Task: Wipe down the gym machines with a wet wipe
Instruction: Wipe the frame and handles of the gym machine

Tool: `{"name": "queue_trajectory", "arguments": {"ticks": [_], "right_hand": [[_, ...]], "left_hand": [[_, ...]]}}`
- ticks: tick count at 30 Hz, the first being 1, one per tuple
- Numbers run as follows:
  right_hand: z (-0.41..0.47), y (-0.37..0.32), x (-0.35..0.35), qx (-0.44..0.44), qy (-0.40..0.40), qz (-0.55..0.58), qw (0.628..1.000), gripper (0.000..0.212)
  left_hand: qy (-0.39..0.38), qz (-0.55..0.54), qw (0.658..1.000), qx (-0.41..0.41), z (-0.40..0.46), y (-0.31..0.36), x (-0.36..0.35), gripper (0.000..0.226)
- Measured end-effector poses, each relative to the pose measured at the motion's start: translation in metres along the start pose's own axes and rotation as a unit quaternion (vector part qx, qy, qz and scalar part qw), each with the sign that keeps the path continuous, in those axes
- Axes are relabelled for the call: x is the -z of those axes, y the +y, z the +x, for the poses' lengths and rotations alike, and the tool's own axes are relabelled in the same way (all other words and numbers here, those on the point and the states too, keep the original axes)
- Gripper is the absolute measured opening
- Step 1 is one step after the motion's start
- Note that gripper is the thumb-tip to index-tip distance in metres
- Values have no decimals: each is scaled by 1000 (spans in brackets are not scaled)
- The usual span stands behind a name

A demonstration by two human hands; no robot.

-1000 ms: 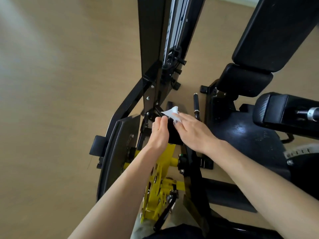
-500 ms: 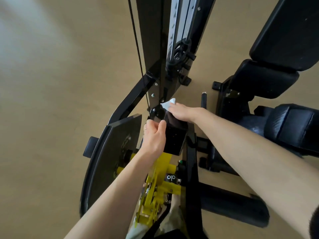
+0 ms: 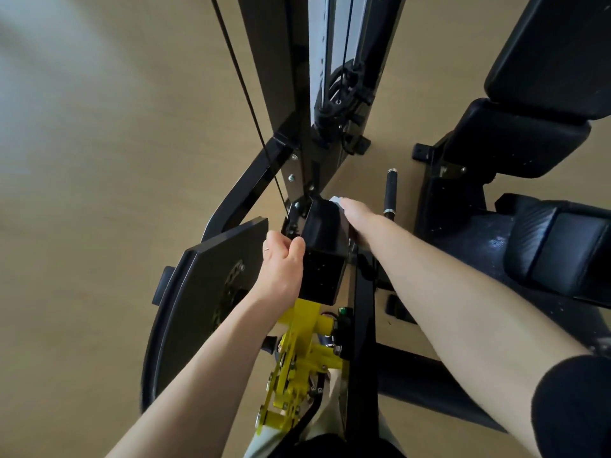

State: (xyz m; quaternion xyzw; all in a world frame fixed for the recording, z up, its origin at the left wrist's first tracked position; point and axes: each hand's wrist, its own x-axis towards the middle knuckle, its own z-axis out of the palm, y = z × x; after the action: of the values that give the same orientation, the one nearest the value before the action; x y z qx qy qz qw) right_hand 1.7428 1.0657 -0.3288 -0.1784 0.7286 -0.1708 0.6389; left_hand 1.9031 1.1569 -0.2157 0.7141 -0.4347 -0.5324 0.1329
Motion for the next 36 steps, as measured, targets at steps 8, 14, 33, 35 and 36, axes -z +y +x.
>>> {"name": "queue_trajectory", "arguments": {"ticks": [8, 14, 33, 35, 36], "right_hand": [[-77, 35, -14, -15, -33, 206, 978, 49], [-173, 64, -36, -11, -40, 241, 970, 51], [-143, 76, -46, 236, 66, 3, 970, 51], [-143, 95, -48, 350, 151, -153, 912, 49], [-139, 102, -46, 399, 192, -228, 867, 48]], "left_hand": [[-4, -3, 1000, -10, 2, -3, -1, 18], [-6, -24, 1000, 9, 4, -4, 0, 21], [-82, -66, 994, 42, 11, -10, 12, 25], [-105, -73, 990, 52, 11, -10, 16, 26], [-114, -76, 989, 56, 11, -11, 18, 29]]}}
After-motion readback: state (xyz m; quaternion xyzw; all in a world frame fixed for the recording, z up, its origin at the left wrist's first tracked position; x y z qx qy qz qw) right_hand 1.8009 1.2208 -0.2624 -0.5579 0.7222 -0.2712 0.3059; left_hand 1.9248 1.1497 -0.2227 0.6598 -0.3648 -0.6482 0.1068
